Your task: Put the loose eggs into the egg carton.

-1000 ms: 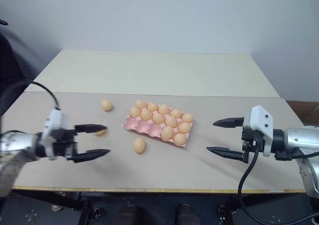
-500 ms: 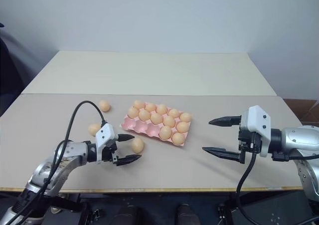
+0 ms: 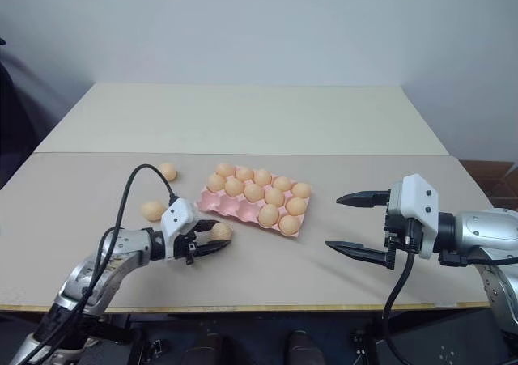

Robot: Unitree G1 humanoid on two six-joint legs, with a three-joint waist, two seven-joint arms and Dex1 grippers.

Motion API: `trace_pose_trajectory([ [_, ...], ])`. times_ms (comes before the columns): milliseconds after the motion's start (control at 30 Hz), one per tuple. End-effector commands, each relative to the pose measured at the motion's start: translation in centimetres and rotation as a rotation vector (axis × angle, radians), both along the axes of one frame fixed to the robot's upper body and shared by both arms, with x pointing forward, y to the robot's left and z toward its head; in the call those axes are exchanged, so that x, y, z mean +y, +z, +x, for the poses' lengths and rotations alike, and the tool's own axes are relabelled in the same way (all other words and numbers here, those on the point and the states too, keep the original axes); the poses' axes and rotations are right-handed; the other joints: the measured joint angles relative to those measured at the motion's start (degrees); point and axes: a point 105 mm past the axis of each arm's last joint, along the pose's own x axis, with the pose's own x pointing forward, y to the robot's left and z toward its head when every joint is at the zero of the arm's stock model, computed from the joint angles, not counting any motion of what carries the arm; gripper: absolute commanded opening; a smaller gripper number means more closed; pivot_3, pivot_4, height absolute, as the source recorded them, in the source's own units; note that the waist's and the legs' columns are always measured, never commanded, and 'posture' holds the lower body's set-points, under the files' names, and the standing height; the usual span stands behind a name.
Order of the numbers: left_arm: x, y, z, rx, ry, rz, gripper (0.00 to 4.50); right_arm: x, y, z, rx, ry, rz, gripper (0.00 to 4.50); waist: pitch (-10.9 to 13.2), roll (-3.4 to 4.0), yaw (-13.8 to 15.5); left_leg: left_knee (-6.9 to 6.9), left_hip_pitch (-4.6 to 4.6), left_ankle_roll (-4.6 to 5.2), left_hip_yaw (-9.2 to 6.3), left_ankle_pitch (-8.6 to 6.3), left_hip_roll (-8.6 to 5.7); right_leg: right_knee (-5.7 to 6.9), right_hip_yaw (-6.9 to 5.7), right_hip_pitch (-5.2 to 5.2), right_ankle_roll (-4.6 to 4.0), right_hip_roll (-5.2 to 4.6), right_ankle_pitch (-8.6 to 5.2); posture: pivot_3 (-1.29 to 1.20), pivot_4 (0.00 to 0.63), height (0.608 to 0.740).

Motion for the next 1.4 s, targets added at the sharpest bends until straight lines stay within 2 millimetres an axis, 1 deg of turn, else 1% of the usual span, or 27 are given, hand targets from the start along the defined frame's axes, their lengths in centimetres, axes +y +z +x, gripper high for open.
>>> trace_pose_trajectory([
  [33,0.9,3.1,-0.9,-0.065,-0.058,-0.050,2.39,0.0,1.0,-0.2,-0.044,0.002,-0.004,4.50,0.0,0.00,0.2,0.00,0.00,0.00,0.00,0.00,0.00,0.00,0.00,-0.01,0.00,-0.01,0.00,0.00,0.150,0.740],
  [133,1.0,5.0,-1.2,-0.103,-0.106,-0.099,2.39,0.1,1.0,0.0,-0.045,0.001,-0.002,4.50,0.0,0.00,0.3,0.00,0.00,0.00,0.01,0.00,-0.01,0.00,-0.02,0.00,0.00,-0.03,0.00,0.00,0.150,0.740],
  [233,0.1,6.3,-0.5,-0.146,-0.121,-0.130,2.39,0.2,1.0,0.1,-0.052,0.000,0.002,4.50,0.0,0.00,0.7,0.00,-0.01,0.00,0.00,0.00,-0.06,-0.02,-0.02,0.03,0.00,-0.07,0.00,0.00,0.150,0.740],
  [300,-0.9,6.6,0.3,-0.168,-0.133,-0.146,2.39,0.2,1.0,0.2,-0.058,-0.003,0.003,4.50,0.0,-0.01,0.8,0.01,-0.03,0.00,0.00,0.00,-0.10,-0.04,0.02,0.04,0.03,-0.07,0.01,0.00,0.150,0.740],
  [400,-1.9,6.5,1.2,-0.180,-0.140,-0.151,2.39,0.3,1.1,0.2,-0.062,-0.003,0.005,4.50,0.0,-0.03,0.6,0.01,-0.02,0.01,0.00,0.01,-0.22,-0.05,0.14,0.07,0.09,-0.09,0.05,0.00,0.150,0.740],
  [467,-3.2,6.3,2.6,-0.191,-0.134,-0.152,2.39,0.3,1.1,0.1,-0.066,-0.008,0.004,4.50,0.0,-0.03,0.4,0.01,-0.02,0.05,0.00,-0.01,-0.27,-0.06,0.22,0.06,0.14,-0.09,0.08,0.00,0.150,0.740],
  [567,-4.4,5.8,3.9,-0.194,-0.132,-0.123,2.39,0.3,1.2,-0.1,-0.070,-0.014,0.004,4.50,0.0,-0.10,0.4,0.04,-0.04,0.06,-0.05,-0.01,-0.32,-0.06,0.21,0.07,0.42,-0.09,0.24,0.00,0.150,0.740],
  [667,-5.1,5.3,4.7,-0.195,-0.147,-0.098,2.39,0.2,1.2,-0.4,-0.070,-0.024,0.004,4.50,0.0,-0.11,0.2,0.04,-0.03,0.06,-0.05,-0.01,-0.33,-0.07,0.24,0.09,0.42,-0.10,0.24,0.00,0.150,0.740],
  [833,-5.7,4.9,5.2,-0.187,-0.175,-0.073,2.39,0.2,1.1,-0.5,-0.072,-0.041,0.008,4.50,0.0,-0.11,0.1,0.04,-0.04,0.07,-0.05,-0.01,-0.33,-0.07,0.25,0.08,0.48,-0.09,0.28,0.00,0.150,0.740],
  [967,-5.7,5.2,5.6,-0.195,-0.172,-0.080,3.62,0.2,1.1,-0.6,-0.074,-0.050,0.014,4.50,0.0,-0.11,0.2,0.04,-0.02,0.07,-0.05,-0.01,-0.33,-0.07,0.25,0.09,0.48,-0.10,0.28,0.00,0.150,0.740],
  [1033,-5.5,5.6,5.5,-0.215,-0.173,-0.079,4.28,0.3,1.1,-0.6,-0.075,-0.051,0.016,4.50,0.0,-0.11,0.2,0.04,-0.04,0.07,-0.05,-0.01,-0.33,-0.07,0.25,0.08,0.48,-0.10,0.28,0.00,0.150,0.740],
  [1067,-5.4,5.9,5.5,-0.226,-0.168,-0.081,4.46,0.3,1.1,-0.5,-0.076,-0.052,0.018,4.50,0.0,-0.11,0.2,0.04,-0.04,0.07,-0.05,-0.01,-0.33,-0.08,0.25,0.08,0.49,-0.10,0.28,0.00,0.150,0.740],
  [1200,-4.1,7.1,5.2,-0.265,-0.145,-0.090,4.46,0.4,1.1,-0.5,-0.076,-0.051,0.022,4.50,0.0,-0.11,0.1,0.04,-0.04,0.07,-0.05,-0.01,-0.33,-0.08,0.25,0.08,0.50,-0.10,0.29,0.00,0.150,0.740],
  [1300,-1.3,8.9,4.0,-0.294,-0.124,-0.100,4.46,0.4,1.0,-0.3,-0.072,-0.044,0.026,4.50,0.0,-0.11,-0.3,0.04,-0.03,0.07,-0.05,-0.01,-0.32,-0.07,0.25,0.07,0.50,-0.09,0.29,0.00,0.150,0.740],
  [1367,0.5,9.7,3.2,-0.303,-0.101,-0.097,4.46,0.5,0.9,-0.1,-0.070,-0.039,0.028,4.50,0.0,-0.11,-0.6,0.02,-0.01,0.07,-0.05,-0.02,-0.30,-0.06,0.26,0.06,0.50,-0.08,0.29,0.00,0.150,0.740],
  [1400,1.8,10.0,2.8,-0.313,-0.078,-0.083,4.46,0.5,0.9,-0.1,-0.068,-0.032,0.032,4.50,0.0,-0.11,-0.7,0.02,-0.01,0.07,-0.06,-0.02,-0.29,-0.06,0.25,0.05,0.50,-0.08,0.29,0.00,0.150,0.740],
])
